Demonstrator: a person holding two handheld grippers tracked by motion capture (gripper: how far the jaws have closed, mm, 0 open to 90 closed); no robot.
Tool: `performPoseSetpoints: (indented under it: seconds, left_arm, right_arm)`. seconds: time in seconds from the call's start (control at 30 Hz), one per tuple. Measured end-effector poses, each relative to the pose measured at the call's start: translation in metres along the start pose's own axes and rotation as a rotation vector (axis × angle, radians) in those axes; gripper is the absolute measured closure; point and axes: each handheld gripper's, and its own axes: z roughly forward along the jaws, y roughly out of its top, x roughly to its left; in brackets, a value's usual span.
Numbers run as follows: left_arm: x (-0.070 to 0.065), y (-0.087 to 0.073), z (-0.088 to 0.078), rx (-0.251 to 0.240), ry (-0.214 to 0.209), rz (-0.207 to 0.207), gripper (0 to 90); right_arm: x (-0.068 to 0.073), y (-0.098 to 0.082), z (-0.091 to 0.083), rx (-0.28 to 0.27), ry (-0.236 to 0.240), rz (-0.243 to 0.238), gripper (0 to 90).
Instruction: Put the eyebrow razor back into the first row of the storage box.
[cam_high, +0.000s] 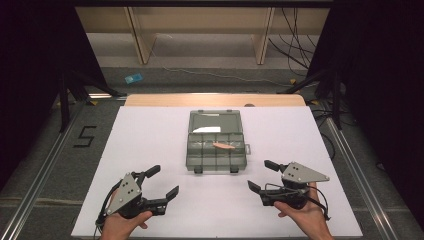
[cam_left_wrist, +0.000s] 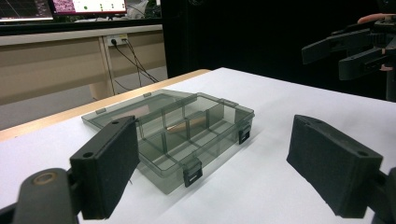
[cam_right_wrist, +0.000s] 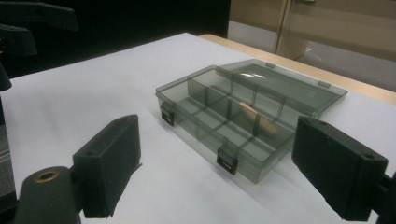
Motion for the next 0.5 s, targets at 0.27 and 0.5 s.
performPoseSetpoints:
  seconds: [0.27,0.5]
  left_arm:
    - [0.0,0.0,0.0,0.0,0.0,0.0,15.9]
    - [0.0,0.0,0.0,0.007,0.003,-0.001,15.9]
  right_arm:
    - [0.002,-0.004,-0.006,-0.016,-0.006,0.013,16.5]
    - [0.003,-0.008,-0.01,-0.021,-0.017,0.022,16.4]
